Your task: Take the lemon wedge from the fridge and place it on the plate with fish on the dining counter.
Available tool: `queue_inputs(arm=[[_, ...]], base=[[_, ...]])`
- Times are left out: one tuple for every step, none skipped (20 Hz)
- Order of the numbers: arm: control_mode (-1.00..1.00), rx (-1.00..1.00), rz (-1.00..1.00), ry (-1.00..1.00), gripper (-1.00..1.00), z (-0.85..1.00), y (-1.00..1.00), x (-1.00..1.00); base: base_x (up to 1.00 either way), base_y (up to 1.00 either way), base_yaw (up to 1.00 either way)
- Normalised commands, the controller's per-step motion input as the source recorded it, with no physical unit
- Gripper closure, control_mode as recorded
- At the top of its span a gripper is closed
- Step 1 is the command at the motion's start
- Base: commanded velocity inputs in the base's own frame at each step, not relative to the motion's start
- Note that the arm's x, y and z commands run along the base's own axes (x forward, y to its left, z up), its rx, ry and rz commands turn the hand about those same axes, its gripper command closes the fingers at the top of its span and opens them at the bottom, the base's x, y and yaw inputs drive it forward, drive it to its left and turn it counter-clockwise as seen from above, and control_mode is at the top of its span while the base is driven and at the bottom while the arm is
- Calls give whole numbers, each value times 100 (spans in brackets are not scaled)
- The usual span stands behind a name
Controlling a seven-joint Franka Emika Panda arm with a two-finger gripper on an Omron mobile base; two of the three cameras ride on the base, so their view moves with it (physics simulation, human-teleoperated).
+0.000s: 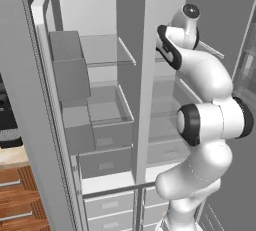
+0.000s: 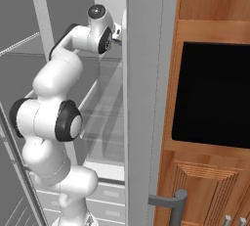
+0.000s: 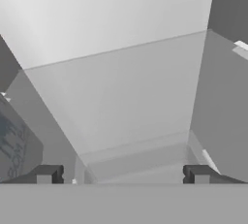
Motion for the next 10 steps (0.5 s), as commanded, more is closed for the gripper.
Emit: queue_inputs(arm=[[-100,0,0,0,-100,-12,0,-25],[-100,0,0,0,-100,0,0,0],[-100,0,0,4,-100,0,0,0],[-100,0,0,0,-100,0,0,0],[-100,-5,0,-34,-100,0,6,-96],[-100,-5,0,-36,-100,0,0,-91],[-100,0,0,-21,-100,0,0,-43],[-100,0,0,-7,-100,0,0,-4],[-100,0,0,0,-100,0,0,0],[-100,0,0,0,-100,0,0,0]], base=[[0,0,0],[0,0,0],[0,0,0],[0,0,0],[0,0,0],[0,0,0],[0,0,0],[0,0,0],[0,0,0],[0,0,0]])
